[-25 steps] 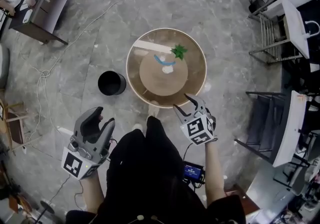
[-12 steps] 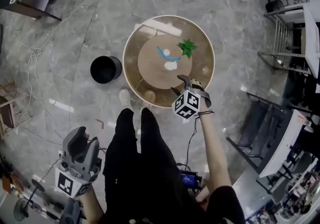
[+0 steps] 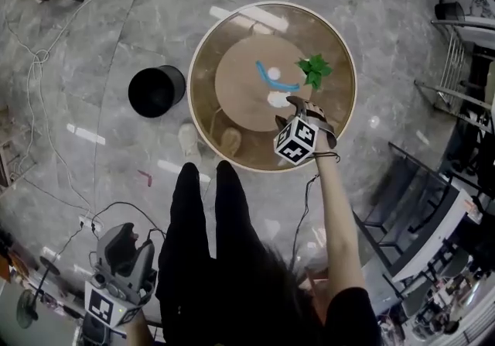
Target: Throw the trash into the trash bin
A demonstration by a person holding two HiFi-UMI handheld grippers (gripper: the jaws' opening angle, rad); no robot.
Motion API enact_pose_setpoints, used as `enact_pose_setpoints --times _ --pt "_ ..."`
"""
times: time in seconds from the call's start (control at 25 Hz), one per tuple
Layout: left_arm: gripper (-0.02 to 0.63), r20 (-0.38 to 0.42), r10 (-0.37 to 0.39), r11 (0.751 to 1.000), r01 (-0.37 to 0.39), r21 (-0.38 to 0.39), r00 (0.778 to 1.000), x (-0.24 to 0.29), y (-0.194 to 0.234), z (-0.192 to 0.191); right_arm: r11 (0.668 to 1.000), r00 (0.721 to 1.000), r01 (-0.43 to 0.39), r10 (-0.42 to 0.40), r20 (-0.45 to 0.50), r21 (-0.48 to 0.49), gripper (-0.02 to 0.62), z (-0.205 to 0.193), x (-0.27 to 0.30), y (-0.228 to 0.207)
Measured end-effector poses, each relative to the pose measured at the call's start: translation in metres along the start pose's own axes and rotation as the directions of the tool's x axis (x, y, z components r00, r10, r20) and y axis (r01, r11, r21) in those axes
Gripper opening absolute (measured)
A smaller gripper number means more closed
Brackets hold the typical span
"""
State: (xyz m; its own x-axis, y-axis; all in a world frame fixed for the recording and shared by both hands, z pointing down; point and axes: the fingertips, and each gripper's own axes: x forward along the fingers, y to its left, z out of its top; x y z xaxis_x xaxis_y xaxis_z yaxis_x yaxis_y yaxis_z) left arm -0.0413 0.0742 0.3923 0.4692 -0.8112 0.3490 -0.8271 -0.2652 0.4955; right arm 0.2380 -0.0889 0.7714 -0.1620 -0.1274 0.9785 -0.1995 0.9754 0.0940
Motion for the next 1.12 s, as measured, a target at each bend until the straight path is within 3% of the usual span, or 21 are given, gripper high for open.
enact_pose_setpoints --times 0.24,0.36,0.56,0.72,0.96,1.12 --pt "0.158 -0.04 0.039 0.991 -0.044 -0.129 0.998 0.012 0.016 -0.025 1.0 1.0 -0.011 0.011 0.001 0.012 0.238 0.015 0.033 -0.022" --pt "0.157 -0.082 0.051 0.992 -0.06 -0.109 0.995 0.005 0.023 -0.044 1.0 1.0 -0.015 0.015 0.015 0.027 0.216 0.024 0.044 -0.028" --pt "0.158 -0.087 0.082 0.984 -0.095 -0.15 0.993 0.016 0.034 -0.048 0.998 1.0 -0.016 0.014 0.023 0.053 0.178 0.035 0.06 -0.041" --pt "0.156 -0.101 0.09 0.981 -0.105 -0.165 0.991 0.025 0.039 -0.05 1.0 1.0 0.012 -0.012 0.002 0.026 0.066 0.035 0.071 -0.049" --pt "0.156 -0.076 0.106 0.971 -0.12 -0.209 0.991 0.038 0.046 -0.044 1.0 1.0 0.011 -0.011 -0.007 0.028 0.071 0.034 0.08 -0.048" --pt "0.157 -0.089 0.115 0.973 -0.13 -0.191 0.989 0.029 0.05 -0.048 0.999 0.999 0.041 -0.041 0.003 0.011 0.034 0.037 0.075 -0.051"
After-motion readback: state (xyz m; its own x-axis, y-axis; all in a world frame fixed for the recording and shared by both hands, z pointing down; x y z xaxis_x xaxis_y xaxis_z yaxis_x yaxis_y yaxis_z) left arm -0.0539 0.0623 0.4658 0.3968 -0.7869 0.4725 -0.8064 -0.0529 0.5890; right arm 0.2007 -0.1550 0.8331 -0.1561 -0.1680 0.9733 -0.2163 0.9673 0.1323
